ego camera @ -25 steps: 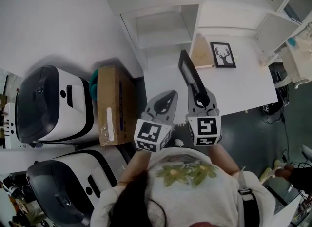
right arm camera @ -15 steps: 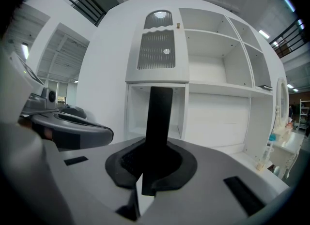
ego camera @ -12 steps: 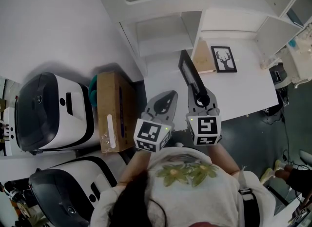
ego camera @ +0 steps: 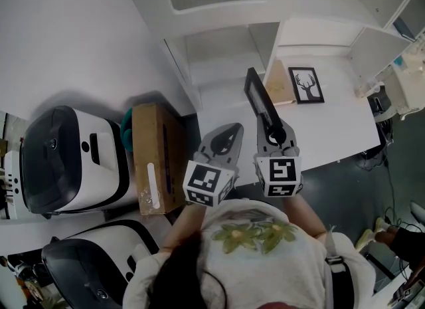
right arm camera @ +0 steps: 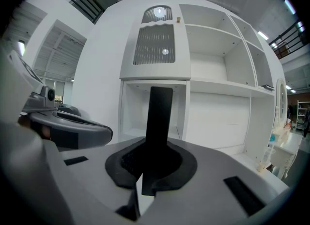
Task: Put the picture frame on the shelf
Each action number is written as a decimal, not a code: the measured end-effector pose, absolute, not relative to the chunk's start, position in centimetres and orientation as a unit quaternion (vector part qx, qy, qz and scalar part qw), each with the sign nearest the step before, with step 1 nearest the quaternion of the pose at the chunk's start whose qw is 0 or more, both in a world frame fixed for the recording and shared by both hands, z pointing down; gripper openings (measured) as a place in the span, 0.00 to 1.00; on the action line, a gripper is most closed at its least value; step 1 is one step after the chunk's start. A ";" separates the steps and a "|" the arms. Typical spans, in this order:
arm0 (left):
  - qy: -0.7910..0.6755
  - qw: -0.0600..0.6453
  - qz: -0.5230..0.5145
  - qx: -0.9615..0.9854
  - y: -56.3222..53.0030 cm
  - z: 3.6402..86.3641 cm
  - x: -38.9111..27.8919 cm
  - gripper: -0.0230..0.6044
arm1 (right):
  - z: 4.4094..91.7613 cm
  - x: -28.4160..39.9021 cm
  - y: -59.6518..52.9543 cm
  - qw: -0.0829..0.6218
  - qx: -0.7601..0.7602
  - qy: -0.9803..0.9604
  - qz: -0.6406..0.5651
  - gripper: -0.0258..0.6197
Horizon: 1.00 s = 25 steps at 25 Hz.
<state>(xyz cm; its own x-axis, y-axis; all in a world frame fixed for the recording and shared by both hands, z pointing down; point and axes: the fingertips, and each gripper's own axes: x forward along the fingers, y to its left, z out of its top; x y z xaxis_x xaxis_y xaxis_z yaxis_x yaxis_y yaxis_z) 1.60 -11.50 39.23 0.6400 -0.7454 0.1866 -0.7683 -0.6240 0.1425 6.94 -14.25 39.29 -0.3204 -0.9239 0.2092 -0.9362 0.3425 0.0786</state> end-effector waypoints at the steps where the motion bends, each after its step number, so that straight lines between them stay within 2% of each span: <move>1: -0.420 0.105 0.055 0.900 -11.7 39.3 1.5 0.09 | 39.4 6.9 -14.5 0.110 0.574 -0.811 0.029 0.10; 25: -0.399 0.105 0.059 0.909 -16.8 40.4 -0.1 0.09 | 41.2 5.4 -19.6 0.125 0.591 -0.796 0.027 0.10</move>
